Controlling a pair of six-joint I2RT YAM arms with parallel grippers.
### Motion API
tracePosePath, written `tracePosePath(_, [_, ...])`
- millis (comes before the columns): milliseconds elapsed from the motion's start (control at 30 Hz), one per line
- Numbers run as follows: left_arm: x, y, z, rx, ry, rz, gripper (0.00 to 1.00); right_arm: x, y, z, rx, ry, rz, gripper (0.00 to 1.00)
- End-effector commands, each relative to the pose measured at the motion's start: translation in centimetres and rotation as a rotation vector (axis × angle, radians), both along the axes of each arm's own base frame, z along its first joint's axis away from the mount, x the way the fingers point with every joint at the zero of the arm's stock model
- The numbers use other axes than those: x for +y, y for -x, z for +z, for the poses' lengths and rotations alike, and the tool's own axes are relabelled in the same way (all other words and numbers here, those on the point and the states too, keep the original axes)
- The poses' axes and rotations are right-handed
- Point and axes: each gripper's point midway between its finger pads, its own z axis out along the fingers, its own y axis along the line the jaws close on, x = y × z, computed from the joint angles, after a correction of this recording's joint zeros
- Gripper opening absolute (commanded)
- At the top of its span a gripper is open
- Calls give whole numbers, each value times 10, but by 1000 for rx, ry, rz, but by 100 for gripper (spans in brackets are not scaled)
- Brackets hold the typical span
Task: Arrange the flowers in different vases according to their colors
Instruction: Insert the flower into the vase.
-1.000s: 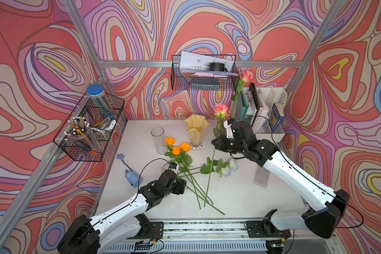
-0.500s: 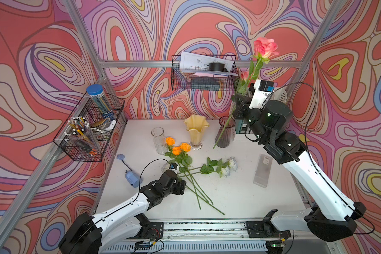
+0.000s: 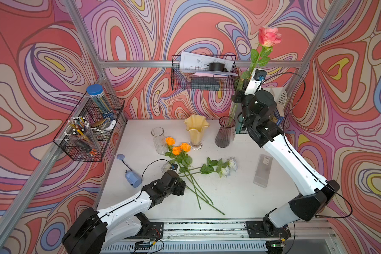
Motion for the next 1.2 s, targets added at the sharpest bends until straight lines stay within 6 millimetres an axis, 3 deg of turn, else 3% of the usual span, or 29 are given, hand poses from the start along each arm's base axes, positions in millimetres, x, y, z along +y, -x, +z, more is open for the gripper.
tracePosePath(0, [-3,-5,4,-20,17,-5,79,-17,-5,13,-45,-52,-17,0])
tracePosePath(200, [-1,-3,-1,-13,12,-2,79,-26,-31,-13,-12,-74,-28,0])
tracePosePath(467, [1,-3,-2,-8,5,1,79,-18,-58,-53,53,-107,-6,0])
tracePosePath(800, [-3,-4,2,-14,21,-9,79,-9,-68,-139,177,-152,30,0])
tracePosePath(933, [-12,-8,17,-37,66,-30,80,-3,-67,-163,244,-145,51,27])
tracePosePath(1167, [-29,-18,53,-108,113,-90,81,-7,-57,-186,320,-140,41,59])
